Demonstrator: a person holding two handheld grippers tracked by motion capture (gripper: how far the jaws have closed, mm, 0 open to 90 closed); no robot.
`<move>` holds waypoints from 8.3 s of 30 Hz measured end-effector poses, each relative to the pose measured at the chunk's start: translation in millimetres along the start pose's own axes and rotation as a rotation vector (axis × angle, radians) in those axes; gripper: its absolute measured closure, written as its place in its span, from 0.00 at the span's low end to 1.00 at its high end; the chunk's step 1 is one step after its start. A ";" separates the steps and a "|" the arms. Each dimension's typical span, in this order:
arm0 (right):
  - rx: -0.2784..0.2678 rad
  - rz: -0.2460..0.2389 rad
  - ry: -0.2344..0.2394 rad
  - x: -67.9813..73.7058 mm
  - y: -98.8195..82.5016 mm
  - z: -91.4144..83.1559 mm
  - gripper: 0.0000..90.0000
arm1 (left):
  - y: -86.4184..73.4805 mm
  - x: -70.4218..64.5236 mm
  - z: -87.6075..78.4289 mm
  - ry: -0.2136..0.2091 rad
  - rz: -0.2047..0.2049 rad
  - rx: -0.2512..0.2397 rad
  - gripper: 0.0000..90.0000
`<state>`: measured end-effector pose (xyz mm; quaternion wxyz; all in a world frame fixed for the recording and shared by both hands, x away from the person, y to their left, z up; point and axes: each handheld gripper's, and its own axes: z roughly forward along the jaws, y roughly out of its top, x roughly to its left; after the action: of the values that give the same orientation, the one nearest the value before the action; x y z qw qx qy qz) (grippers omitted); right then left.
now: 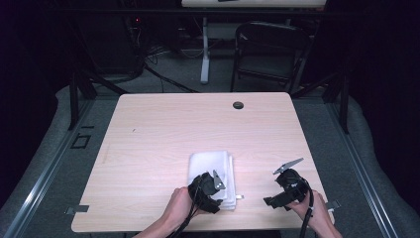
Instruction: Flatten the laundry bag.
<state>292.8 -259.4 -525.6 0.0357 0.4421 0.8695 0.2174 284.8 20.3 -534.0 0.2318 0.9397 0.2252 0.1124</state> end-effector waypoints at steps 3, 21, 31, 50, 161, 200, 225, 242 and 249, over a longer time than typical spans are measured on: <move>0.004 -0.013 0.001 0.6 0.1 -0.6 0.11 | -0.8 1.5 -1.1 -0.028 0.018 0.006 0.60; -0.018 -0.036 0.005 9.8 3.3 1.5 0.33 | -10.2 13.5 -24.3 -0.041 -0.010 -0.121 0.98; -0.037 -0.077 0.012 28.7 19.7 6.3 0.82 | -16.6 19.7 -34.1 -0.039 -0.034 -0.134 0.98; -0.059 -0.162 0.033 59.7 75.0 45.1 1.00 | -19.0 17.7 -37.2 -0.043 -0.069 -0.169 0.98; -0.082 -0.151 0.010 55.4 92.9 69.4 1.00 | -118.1 97.5 -77.2 0.088 -0.484 -0.122 0.99; 0.008 -0.169 0.024 48.3 83.6 75.3 1.00 | -122.0 88.2 -64.0 0.079 -0.457 -0.076 0.98; -0.007 -0.144 -0.039 26.9 82.1 71.8 1.00 | -113.1 73.5 -57.0 -0.092 -0.414 -0.036 0.87; 0.012 -0.179 -0.041 19.3 81.0 68.6 1.00 | -139.2 85.1 -84.5 -0.087 -0.509 0.013 0.23; -0.025 -0.170 -0.033 18.0 80.3 60.2 0.89 | -134.9 88.4 -91.9 -0.047 -0.493 -0.045 0.18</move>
<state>357.7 -183.1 -544.7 0.0737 0.3699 0.9003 0.2171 282.9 204.4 -510.5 0.2781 0.8532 0.4397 0.0354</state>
